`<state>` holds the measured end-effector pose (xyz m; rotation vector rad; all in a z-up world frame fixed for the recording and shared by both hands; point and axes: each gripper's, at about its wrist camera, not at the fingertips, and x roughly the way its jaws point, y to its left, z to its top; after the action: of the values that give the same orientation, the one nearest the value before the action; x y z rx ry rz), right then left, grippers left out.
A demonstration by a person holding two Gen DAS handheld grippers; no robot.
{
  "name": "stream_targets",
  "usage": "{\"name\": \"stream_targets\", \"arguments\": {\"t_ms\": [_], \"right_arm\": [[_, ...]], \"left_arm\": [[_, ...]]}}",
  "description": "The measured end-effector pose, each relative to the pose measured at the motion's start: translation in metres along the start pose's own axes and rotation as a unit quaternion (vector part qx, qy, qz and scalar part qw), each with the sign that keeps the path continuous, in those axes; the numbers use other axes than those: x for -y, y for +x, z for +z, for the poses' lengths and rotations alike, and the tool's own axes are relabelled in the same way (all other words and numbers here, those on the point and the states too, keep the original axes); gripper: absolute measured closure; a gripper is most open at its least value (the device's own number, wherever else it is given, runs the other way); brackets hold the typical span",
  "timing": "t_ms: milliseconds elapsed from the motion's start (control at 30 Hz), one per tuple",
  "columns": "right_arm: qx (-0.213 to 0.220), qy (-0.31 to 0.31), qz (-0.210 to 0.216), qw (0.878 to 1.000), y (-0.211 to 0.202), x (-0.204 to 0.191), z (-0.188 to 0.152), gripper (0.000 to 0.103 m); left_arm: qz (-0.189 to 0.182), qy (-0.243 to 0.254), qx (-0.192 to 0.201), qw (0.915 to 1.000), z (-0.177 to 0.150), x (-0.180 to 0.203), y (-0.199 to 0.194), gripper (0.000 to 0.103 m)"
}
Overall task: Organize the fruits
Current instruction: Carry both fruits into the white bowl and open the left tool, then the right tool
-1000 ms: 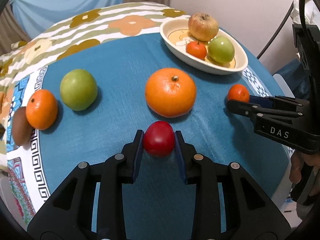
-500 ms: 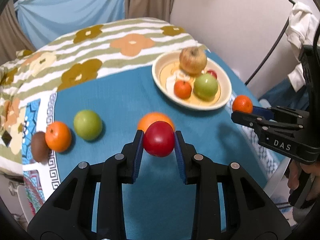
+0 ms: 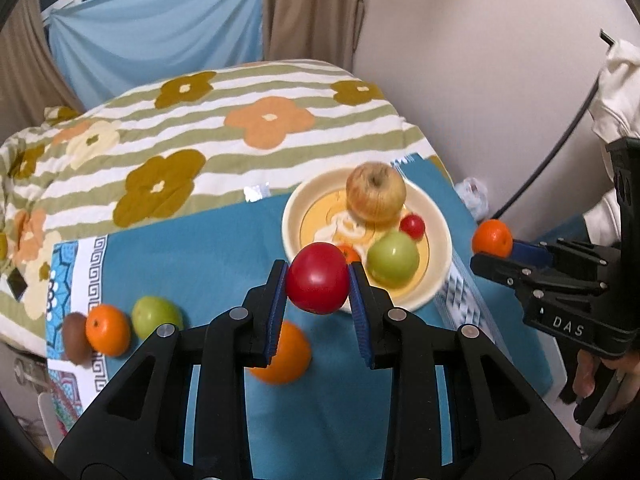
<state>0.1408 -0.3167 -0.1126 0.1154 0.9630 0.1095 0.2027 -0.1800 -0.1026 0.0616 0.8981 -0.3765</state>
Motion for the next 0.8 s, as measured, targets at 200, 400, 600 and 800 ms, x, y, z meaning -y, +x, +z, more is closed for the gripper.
{"name": "stream_targets", "arguments": {"t_ms": [200, 400, 600, 800], "right_arm": [[-0.009, -0.023, 0.017, 1.0, 0.017, 0.02, 0.016, 0.07], [-0.028, -0.038, 0.036, 0.998, 0.037, 0.038, 0.024, 0.07], [-0.04, -0.047, 0.053, 0.997, 0.049, 0.049, 0.025, 0.07], [-0.046, -0.052, 0.062, 0.996, 0.056, 0.056, 0.025, 0.07]], "left_arm": [[0.012, -0.006, -0.006, 0.9999, 0.022, 0.011, 0.031, 0.068], [0.019, -0.02, -0.021, 0.9994, 0.035, 0.019, 0.066, 0.068], [0.022, -0.03, -0.046, 0.9982, 0.04, 0.025, 0.099, 0.068], [0.027, -0.031, -0.058, 0.9975, 0.037, 0.027, 0.115, 0.068]]}}
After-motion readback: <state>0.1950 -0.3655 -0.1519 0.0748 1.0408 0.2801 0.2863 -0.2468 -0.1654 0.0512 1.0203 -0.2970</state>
